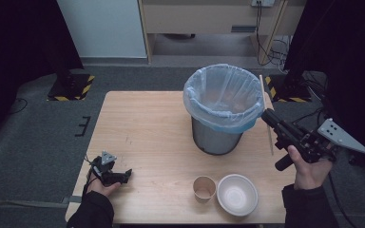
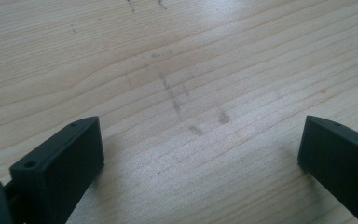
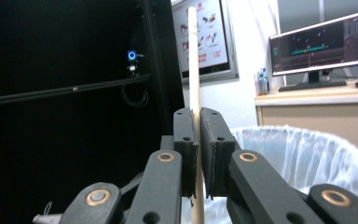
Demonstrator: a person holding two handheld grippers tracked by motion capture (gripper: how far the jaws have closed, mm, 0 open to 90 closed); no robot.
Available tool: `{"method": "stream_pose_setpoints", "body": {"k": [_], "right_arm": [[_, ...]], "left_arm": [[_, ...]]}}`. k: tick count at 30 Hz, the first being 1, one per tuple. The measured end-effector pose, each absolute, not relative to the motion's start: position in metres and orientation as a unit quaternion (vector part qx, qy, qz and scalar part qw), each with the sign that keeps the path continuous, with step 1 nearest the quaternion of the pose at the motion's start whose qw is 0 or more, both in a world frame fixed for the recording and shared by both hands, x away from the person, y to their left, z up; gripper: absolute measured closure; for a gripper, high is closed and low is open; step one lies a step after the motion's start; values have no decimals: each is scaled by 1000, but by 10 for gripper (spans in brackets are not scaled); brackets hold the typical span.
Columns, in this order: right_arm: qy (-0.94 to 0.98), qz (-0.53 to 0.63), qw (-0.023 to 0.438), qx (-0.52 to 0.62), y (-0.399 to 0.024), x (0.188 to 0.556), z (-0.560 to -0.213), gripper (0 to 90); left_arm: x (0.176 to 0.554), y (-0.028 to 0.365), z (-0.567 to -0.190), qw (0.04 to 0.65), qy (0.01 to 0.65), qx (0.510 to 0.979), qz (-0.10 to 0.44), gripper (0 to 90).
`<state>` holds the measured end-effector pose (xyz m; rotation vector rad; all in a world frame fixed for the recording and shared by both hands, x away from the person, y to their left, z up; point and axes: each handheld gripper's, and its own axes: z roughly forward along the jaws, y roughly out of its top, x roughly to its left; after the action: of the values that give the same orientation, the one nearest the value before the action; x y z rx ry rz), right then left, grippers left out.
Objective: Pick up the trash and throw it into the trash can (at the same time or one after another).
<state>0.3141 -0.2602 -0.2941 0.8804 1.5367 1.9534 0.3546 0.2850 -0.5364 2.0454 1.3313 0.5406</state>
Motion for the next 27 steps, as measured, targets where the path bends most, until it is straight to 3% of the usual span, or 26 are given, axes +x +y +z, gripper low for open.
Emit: {"method": "stream_pose_setpoints", "body": {"k": [27], "right_arm": [[549, 716, 291, 318, -235, 360, -249, 859]], "left_arm": [[355, 285, -536, 315, 505, 777, 205, 0]]}}
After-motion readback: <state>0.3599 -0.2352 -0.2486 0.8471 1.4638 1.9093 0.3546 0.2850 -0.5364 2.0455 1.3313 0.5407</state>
